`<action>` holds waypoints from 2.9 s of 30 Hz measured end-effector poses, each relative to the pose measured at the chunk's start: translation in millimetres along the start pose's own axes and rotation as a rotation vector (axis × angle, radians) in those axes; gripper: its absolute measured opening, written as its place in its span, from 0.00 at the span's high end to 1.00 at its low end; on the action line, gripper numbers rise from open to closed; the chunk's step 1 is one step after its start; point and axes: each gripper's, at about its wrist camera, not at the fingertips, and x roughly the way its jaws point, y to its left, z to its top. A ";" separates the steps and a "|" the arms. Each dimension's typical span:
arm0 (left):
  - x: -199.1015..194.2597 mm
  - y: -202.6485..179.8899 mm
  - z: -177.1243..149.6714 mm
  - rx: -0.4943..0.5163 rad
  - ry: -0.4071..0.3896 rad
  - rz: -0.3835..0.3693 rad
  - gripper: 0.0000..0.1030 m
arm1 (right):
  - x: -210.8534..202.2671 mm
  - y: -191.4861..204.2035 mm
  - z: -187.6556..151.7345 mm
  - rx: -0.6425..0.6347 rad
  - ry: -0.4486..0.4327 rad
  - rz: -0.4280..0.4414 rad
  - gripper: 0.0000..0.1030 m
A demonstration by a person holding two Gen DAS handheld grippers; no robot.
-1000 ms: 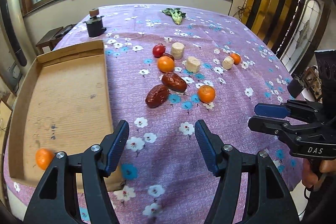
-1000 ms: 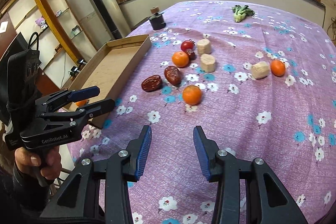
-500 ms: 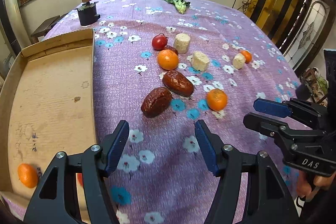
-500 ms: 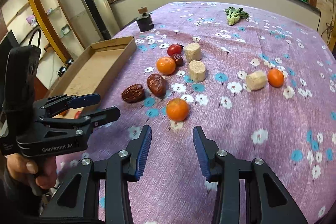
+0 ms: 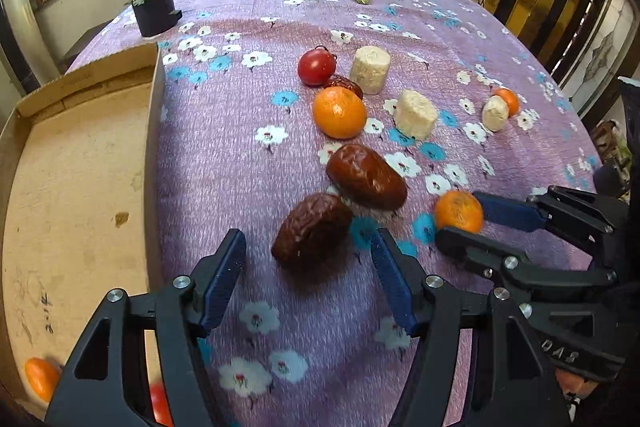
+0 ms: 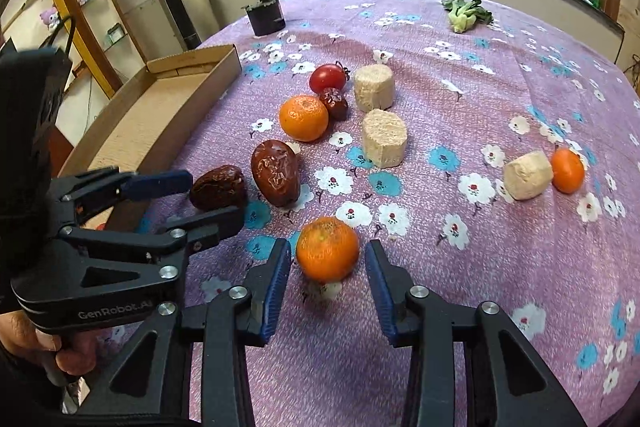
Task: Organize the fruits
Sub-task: 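Grasp the dried red date with the left tool while the right tool grasps a tangerine, then carry the red date and tangerine over the tray with both tools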
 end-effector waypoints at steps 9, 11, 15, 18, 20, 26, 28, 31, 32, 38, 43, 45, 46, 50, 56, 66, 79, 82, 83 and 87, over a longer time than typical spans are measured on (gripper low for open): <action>6.7 -4.3 3.3 0.064 -0.020 0.048 0.61 | 2.1 1.5 -2.3 -0.012 -0.008 0.010 0.69; 3.7 -2.5 2.3 0.067 -0.022 0.036 0.67 | -2.1 1.0 -4.7 -0.004 -0.014 0.019 0.69; -0.2 -4.0 -2.2 0.071 -0.027 0.023 0.67 | -14.4 2.3 -8.7 0.006 -0.033 0.033 0.70; -7.1 -1.8 -5.0 0.054 -0.042 -0.005 0.67 | -23.2 3.4 -12.0 0.010 -0.043 0.032 0.70; -15.4 -1.3 -6.3 0.055 -0.062 -0.014 0.67 | -29.1 3.4 -13.9 0.021 -0.050 0.039 0.69; -40.3 2.7 -9.6 0.039 -0.105 -0.021 0.67 | -45.4 9.5 -15.9 0.026 -0.074 0.051 0.70; -46.4 3.5 -11.5 0.036 -0.115 -0.022 0.67 | -48.7 12.7 -15.6 0.022 -0.079 0.052 0.69; -56.1 5.7 -15.2 0.029 -0.127 -0.020 0.67 | -53.9 18.2 -15.2 0.013 -0.086 0.056 0.69; -60.2 6.8 -16.6 0.027 -0.134 -0.017 0.67 | -55.6 20.2 -15.1 0.010 -0.089 0.057 0.69; -74.6 13.3 -24.0 0.015 -0.153 -0.008 0.67 | -63.1 35.4 -12.0 -0.017 -0.108 0.071 0.70; -82.6 19.7 -27.4 0.005 -0.168 -0.005 0.67 | -65.9 46.4 -9.9 -0.034 -0.114 0.079 0.70; -86.4 21.5 -28.4 0.003 -0.175 -0.003 0.67 | -67.8 51.2 -8.8 -0.042 -0.118 0.083 0.70; -87.2 21.6 -28.5 0.002 -0.178 -0.002 0.67 | -68.7 53.3 -8.3 -0.046 -0.120 0.085 0.70; -94.2 25.5 -30.5 -0.002 -0.191 0.002 0.67 | -72.1 62.0 -5.9 -0.061 -0.128 0.097 0.70; -101.8 36.1 -33.3 -0.020 -0.204 0.016 0.67 | -74.1 74.0 -2.6 -0.082 -0.134 0.115 0.70; -108.1 52.3 -37.3 -0.047 -0.215 0.032 0.67 | -72.4 94.3 4.0 -0.117 -0.137 0.141 0.70; -109.9 68.0 -40.5 -0.075 -0.219 0.043 0.67 | -66.6 110.8 8.3 -0.146 -0.131 0.158 0.70; -109.2 72.6 -41.1 -0.085 -0.217 0.050 0.67 | -64.5 114.2 9.2 -0.151 -0.129 0.164 0.70; -109.1 74.6 -41.2 -0.088 -0.217 0.053 0.67 | -63.8 114.9 9.5 -0.153 -0.128 0.166 0.70; -108.1 81.4 -41.7 -0.099 -0.214 0.066 0.67 | -60.7 119.2 10.3 -0.161 -0.124 0.174 0.70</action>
